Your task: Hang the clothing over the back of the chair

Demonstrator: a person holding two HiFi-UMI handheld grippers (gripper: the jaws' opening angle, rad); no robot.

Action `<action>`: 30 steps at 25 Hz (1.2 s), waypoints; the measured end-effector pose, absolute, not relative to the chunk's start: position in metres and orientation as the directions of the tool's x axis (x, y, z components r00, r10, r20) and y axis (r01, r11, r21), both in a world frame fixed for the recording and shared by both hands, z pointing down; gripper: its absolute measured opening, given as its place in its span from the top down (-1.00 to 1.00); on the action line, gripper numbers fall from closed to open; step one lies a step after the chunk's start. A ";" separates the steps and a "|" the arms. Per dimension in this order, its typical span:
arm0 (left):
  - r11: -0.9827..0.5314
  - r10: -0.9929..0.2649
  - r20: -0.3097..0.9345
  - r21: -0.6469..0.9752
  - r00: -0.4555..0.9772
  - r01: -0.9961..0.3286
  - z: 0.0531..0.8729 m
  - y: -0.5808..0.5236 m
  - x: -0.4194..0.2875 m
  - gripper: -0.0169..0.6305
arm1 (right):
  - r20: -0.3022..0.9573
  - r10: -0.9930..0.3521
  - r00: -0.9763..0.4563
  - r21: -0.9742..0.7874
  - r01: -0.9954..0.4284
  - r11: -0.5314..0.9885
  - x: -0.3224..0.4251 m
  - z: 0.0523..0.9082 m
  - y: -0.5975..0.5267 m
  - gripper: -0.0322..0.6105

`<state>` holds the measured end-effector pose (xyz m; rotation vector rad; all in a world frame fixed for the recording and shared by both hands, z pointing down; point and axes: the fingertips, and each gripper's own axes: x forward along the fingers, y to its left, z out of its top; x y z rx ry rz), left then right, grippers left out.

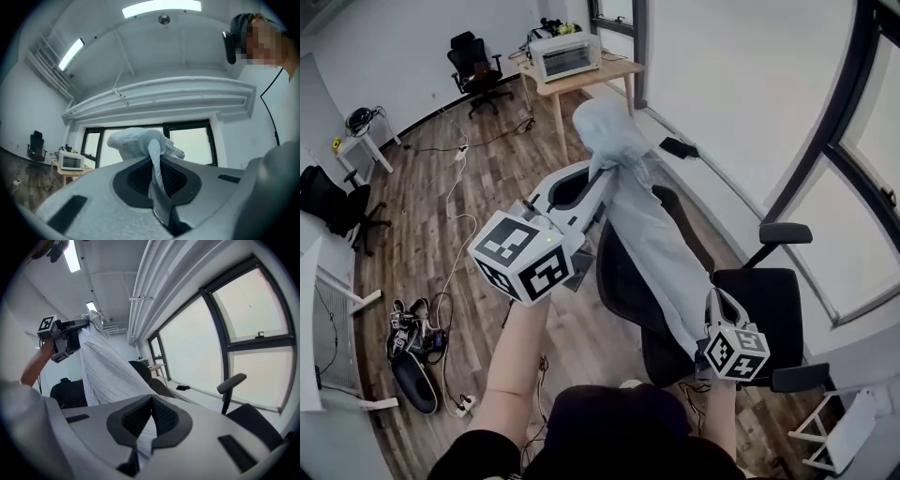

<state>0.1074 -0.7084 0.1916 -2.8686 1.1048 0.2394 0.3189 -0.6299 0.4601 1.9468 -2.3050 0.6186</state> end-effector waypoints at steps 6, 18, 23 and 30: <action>-0.611 -0.779 -0.194 0.023 0.596 -0.791 0.179 -0.707 0.023 0.89 | 0.289 -0.913 -0.288 -0.237 -0.945 0.224 0.288 0.450 -0.649 0.90; -0.394 -0.911 -0.170 0.089 0.376 -0.915 0.186 -0.705 -0.114 0.89 | 0.289 -0.904 -0.315 -0.213 -0.942 0.260 0.278 0.441 -0.651 0.90; -0.271 -0.955 -0.159 0.137 0.249 -0.953 0.198 -0.701 -0.170 0.89 | 0.285 -0.910 -0.302 -0.203 -0.947 0.251 0.277 0.437 -0.653 0.90; -0.258 -0.966 -0.057 0.221 0.251 -0.941 0.270 -0.708 -0.181 0.89 | 0.297 -0.914 -0.275 -0.195 -0.955 0.224 0.277 0.444 -0.650 0.90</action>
